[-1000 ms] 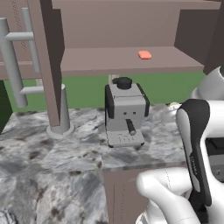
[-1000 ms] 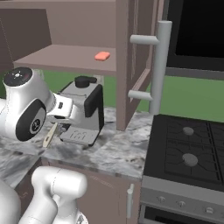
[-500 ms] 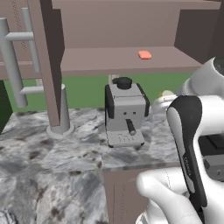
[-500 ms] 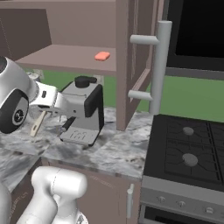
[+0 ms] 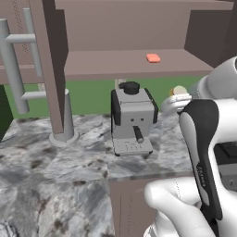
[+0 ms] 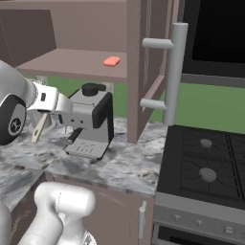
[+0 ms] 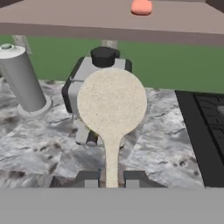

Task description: Pick up the dish brush and bar soap from the sink, and place them back in the cabinet, and close the cabinet doors.

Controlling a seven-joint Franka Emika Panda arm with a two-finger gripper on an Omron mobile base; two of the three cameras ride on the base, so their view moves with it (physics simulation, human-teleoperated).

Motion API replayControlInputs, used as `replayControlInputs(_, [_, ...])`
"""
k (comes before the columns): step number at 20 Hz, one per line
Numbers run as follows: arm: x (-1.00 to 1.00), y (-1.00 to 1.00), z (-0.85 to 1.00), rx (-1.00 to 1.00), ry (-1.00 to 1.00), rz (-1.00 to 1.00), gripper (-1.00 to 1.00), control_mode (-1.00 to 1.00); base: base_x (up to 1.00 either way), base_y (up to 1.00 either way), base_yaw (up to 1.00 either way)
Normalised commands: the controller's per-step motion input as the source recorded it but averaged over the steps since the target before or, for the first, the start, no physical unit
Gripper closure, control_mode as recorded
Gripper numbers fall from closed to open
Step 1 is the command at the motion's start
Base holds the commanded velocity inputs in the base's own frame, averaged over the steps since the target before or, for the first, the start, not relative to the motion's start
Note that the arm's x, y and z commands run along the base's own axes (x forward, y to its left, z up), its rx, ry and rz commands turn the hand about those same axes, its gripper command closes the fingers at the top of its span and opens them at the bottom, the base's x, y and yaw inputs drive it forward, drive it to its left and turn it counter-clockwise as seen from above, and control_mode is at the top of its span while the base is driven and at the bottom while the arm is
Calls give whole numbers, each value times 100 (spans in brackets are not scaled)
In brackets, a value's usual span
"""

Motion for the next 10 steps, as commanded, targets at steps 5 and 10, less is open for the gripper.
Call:
replayControlInputs(5, [1,0,17,0,-18,0,100,-100,0,0,0])
replayControlInputs(10, [18,1,31,0,-10,0,100,-100,0,0,0])
